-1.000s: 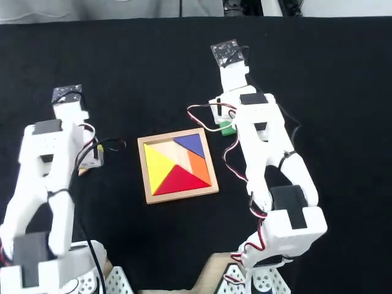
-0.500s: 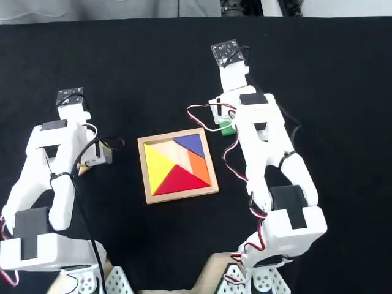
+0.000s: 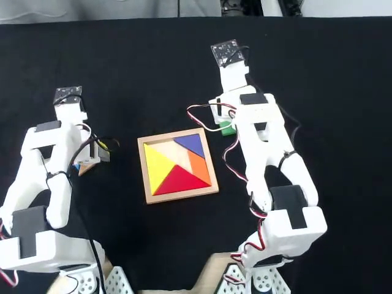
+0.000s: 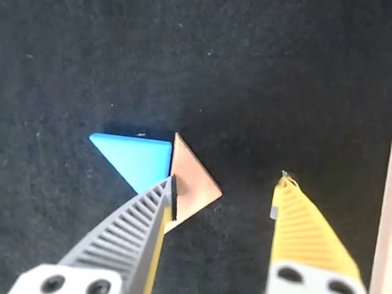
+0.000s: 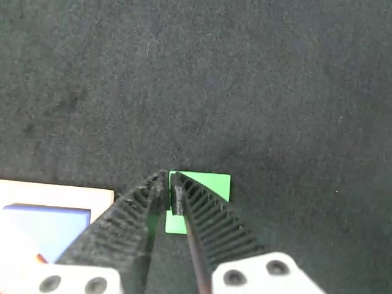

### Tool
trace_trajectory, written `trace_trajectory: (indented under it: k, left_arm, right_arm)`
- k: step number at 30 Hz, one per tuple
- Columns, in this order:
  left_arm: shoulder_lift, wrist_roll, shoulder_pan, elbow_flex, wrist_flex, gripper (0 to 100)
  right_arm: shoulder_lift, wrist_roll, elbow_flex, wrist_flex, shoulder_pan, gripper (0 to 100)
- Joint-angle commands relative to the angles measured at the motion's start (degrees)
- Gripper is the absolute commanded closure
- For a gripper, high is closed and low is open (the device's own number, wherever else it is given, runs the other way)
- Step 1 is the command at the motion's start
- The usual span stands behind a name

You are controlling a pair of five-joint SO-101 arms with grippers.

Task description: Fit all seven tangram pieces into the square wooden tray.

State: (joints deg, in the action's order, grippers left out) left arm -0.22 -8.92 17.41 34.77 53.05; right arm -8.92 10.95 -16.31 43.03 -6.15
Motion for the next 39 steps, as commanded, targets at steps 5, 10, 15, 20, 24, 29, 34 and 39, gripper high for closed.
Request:
trace_trajectory:
  k: [5,10,15,20,24,29,34,39]
  left_arm:
    - [-0.3,-2.0,2.4,-2.9,-0.4,74]
    - [-0.2,-4.5,2.2,-1.9,-0.4,74]
    - [-1.1,-4.7,2.1,-2.9,1.8,74]
    - [-3.7,-2.7,0.3,-7.1,8.1,74]
    - [-4.5,-2.5,-2.6,-7.0,8.5,74]
    - [-1.0,-2.7,-2.6,-7.6,8.1,74]
    - [5.7,-2.7,-1.3,-7.9,4.2,74]
    - [9.0,-2.7,0.4,-11.2,6.3,74]
  right_arm:
    - [0.0,0.3,1.0,-1.2,0.3,98.7]
    - [0.0,0.3,0.9,-1.2,0.0,98.7]
    - [0.0,0.3,0.9,-1.2,0.0,98.7]
    - [0.0,0.3,0.9,-1.2,0.0,98.7]
    - [0.0,0.3,0.9,-1.2,0.0,98.7]
    - [0.0,0.3,0.9,-1.2,0.0,98.7]
    - [0.0,0.3,0.9,-1.2,0.0,98.7]
    - [0.0,0.3,0.9,-1.2,0.0,98.7]
